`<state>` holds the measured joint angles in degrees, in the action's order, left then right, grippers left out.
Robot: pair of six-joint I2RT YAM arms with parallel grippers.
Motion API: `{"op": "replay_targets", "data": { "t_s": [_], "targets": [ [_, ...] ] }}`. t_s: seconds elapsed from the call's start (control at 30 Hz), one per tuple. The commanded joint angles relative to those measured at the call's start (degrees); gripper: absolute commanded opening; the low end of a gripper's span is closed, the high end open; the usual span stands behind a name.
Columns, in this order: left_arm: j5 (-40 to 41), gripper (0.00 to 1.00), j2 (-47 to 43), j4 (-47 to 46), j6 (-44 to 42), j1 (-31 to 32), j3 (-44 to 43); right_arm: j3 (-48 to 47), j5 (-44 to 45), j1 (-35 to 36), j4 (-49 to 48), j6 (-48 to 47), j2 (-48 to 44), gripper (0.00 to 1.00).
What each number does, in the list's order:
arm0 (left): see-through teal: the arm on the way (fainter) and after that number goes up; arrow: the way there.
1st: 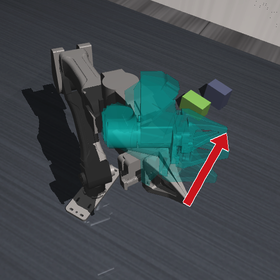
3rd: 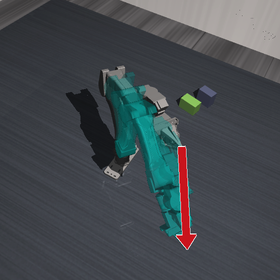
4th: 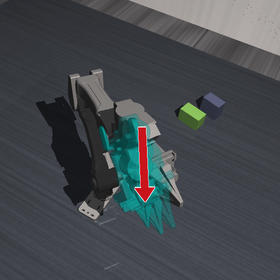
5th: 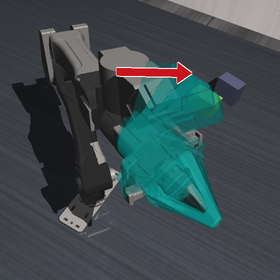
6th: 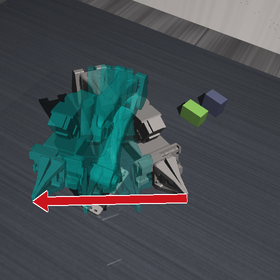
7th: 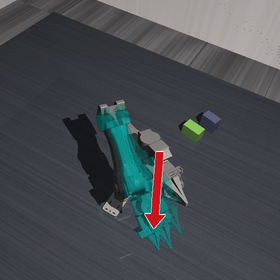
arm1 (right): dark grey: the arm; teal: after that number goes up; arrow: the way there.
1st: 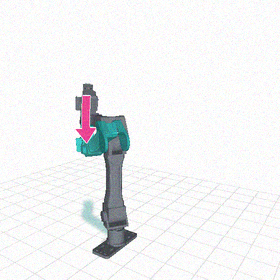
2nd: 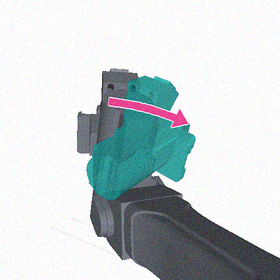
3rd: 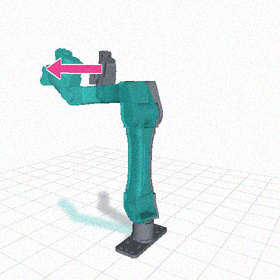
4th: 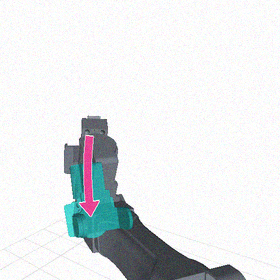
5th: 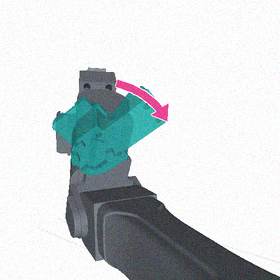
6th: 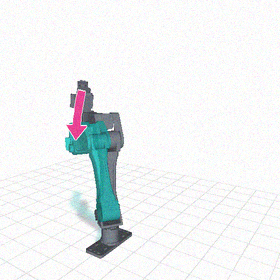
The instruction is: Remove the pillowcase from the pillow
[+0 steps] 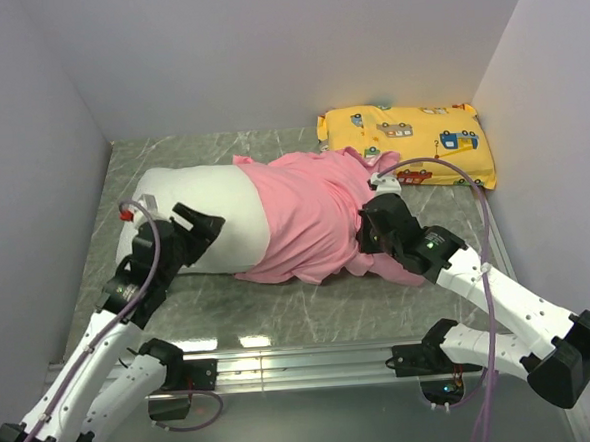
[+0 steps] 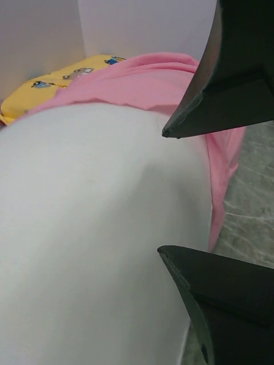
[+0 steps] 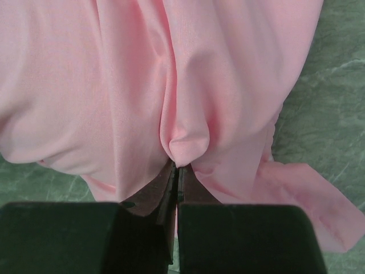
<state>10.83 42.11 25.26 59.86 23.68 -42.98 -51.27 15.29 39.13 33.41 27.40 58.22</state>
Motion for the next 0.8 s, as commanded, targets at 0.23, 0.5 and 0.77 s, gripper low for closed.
{"op": "replay_targets", "data": {
  "t_s": [0.23,0.5,0.77],
  "targets": [
    [2.4,0.98,11.8,-15.4,9.1,6.8,8.5,-0.3,2.7,0.6,-2.5,-0.4,-0.7,0.40],
    [6.0,0.18,18.6,-20.3,6.0,6.8,9.1,-0.6,2.9,3.5,1.7,0.4,-7.3,0.69],
    [8.9,0.01,15.1,-19.6,5.0,9.3,6.1,1.3,9.1,16.0,6.8,6.6,-6.4,0.70]
  ]
}}
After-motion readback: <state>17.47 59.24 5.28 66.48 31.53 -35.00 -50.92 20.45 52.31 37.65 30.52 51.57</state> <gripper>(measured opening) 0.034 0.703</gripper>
